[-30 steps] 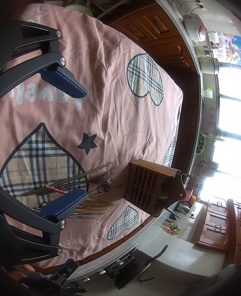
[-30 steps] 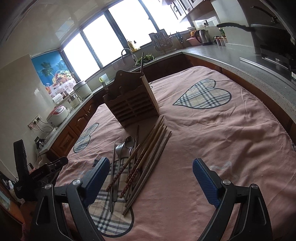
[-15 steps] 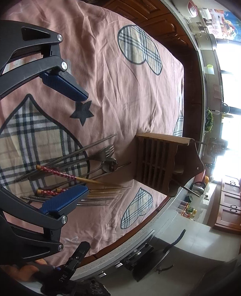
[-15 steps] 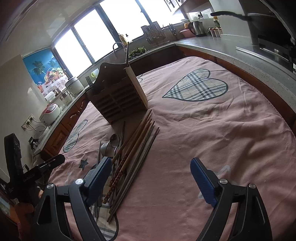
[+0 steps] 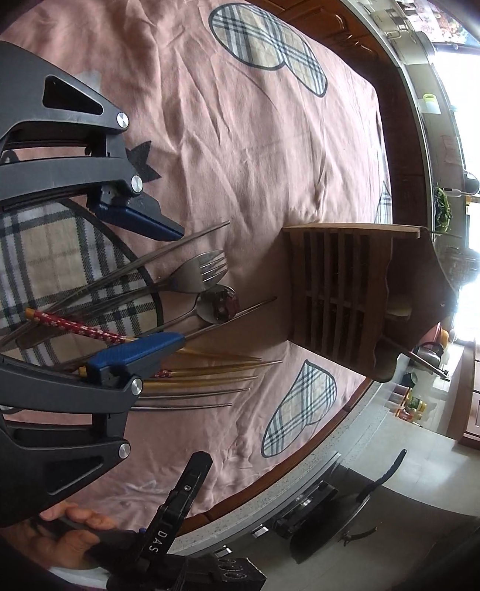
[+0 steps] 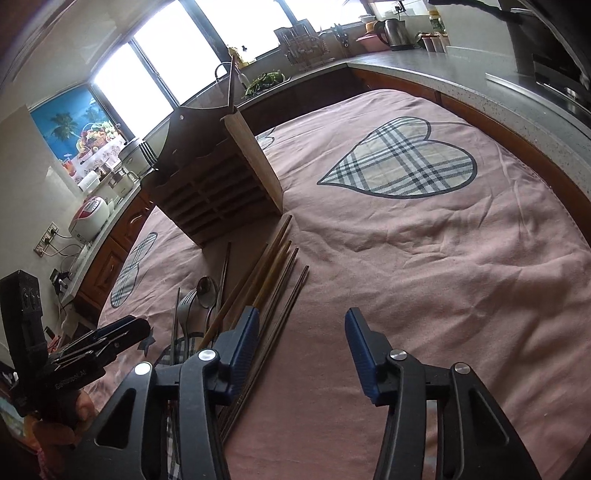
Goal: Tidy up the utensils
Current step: 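Grasp the second metal fork with the left tool while the right grasps a wooden chopstick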
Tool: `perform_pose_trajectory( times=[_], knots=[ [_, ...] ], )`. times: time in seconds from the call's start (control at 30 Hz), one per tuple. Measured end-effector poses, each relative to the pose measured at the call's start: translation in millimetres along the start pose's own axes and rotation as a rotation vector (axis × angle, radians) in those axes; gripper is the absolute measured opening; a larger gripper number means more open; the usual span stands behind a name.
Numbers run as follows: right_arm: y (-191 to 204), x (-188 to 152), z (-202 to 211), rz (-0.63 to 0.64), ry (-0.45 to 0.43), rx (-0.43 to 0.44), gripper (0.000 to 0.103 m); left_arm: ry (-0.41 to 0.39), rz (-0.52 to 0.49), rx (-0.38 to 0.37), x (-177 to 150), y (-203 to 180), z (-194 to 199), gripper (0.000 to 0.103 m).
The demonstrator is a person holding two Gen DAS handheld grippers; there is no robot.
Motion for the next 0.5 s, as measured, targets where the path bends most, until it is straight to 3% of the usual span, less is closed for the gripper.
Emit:
perform_pose_trajectory(
  times=[0.17, 0.4, 0.5],
  knots=[
    [-1.2, 6.8, -20.5, 0.000, 0.049, -0.004, 0.041, 0.054, -0.015, 0.004, 9.3, 0.9, -22.9, 0.048],
    [1.2, 12.8, -49.2, 0.017, 0.113, -0.034, 0.035, 0.107, -0.048, 0.041, 14.5, 7.1, -45.2, 0.032],
    [1.1, 15.9, -57.8, 0.027, 0.124, -0.052, 0.031, 0.109, -0.038, 0.012, 13.4, 13.0, -46.6, 0.031]
  ],
)
Point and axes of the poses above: each gripper's, at about its wrist camera, not at the fingertips, and z roughly against the way its jaws point, y to its left, x to its top, the point moved 6 cm from there along -z, roughly the way its jaws point, and after that the axes turned 2 degrees about -x, right-handed, at the moved point
